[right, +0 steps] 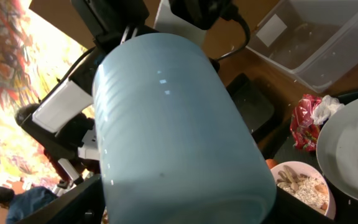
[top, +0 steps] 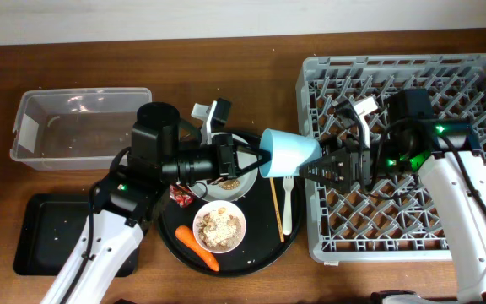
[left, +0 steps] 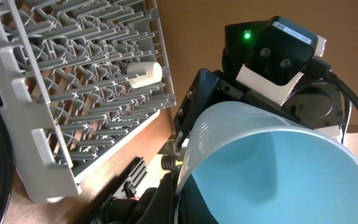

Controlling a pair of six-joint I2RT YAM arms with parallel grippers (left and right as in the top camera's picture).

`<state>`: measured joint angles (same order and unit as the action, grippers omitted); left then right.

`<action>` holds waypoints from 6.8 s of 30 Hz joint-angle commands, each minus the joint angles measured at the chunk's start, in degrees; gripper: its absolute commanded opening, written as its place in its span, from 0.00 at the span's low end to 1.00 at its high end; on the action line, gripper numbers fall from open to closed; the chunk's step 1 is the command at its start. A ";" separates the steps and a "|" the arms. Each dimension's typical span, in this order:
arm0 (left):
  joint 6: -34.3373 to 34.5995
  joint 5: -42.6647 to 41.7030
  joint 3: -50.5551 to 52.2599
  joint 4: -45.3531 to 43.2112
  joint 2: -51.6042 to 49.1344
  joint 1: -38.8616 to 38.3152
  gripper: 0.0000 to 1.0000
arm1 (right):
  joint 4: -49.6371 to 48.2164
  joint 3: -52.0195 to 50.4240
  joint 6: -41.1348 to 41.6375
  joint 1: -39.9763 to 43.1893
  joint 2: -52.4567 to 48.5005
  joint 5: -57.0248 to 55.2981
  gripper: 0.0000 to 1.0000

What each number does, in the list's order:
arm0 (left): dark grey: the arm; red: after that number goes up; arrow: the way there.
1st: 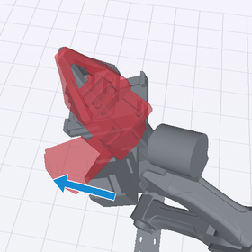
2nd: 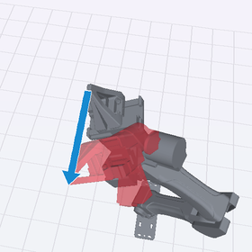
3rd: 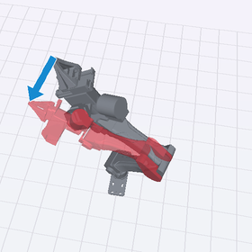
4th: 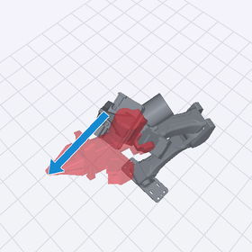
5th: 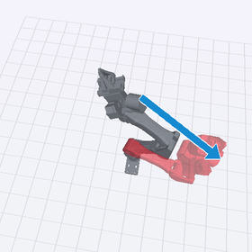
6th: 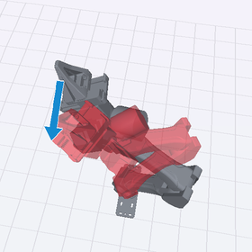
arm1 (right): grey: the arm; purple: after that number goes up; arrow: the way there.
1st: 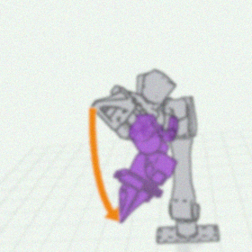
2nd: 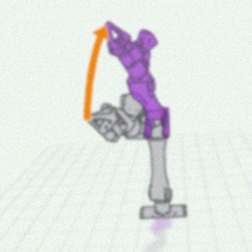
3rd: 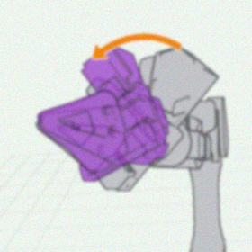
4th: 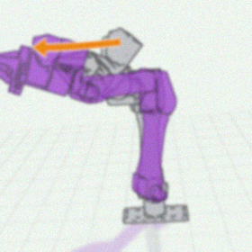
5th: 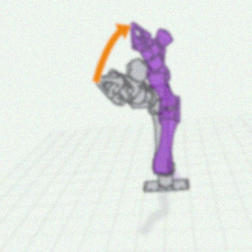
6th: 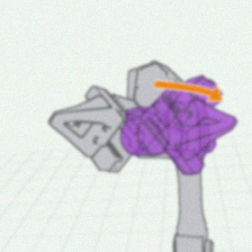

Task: Sort waste into correct bins and load items into the dishwasher rack
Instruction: 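Pass the blue cup from the left gripper to the right gripper, then carry the blue cup with the right gripper to the rack's right side, then lower the blue cup upside down into the rack beside the white cup, then raise the right gripper from the rack and move the left gripper to the plate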

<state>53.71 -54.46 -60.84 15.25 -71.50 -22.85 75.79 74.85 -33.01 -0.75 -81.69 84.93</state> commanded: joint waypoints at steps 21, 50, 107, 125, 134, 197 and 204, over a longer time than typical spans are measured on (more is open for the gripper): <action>-0.81 3.50 -0.07 1.57 0.11 0.11 0.06 | -4.26 1.09 -0.61 -0.37 0.66 3.98 0.57; -26.69 14.12 -0.07 21.18 0.13 8.28 0.68 | -6.56 8.33 14.75 9.73 0.66 -27.43 0.47; -34.12 33.09 -0.07 40.19 0.13 8.28 0.72 | -7.82 26.86 52.85 39.52 -23.56 -88.43 0.45; -34.10 33.09 -0.07 41.00 0.13 8.28 0.72 | -11.76 26.84 52.98 43.23 -29.05 -84.37 0.98; -34.10 33.09 -0.07 41.64 0.13 8.28 0.72 | -11.78 27.12 51.71 43.17 -28.61 -68.65 0.98; -34.10 33.35 -0.07 42.82 0.13 8.28 0.81 | -12.57 34.23 45.99 41.00 -26.56 -62.38 0.73; -34.10 36.65 -0.07 42.73 0.13 8.28 0.85 | 2.58 34.23 34.82 31.61 -21.40 -60.70 0.79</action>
<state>20.51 -20.10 -60.82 58.06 -71.57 -14.85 74.28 107.92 8.64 35.42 -105.69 21.80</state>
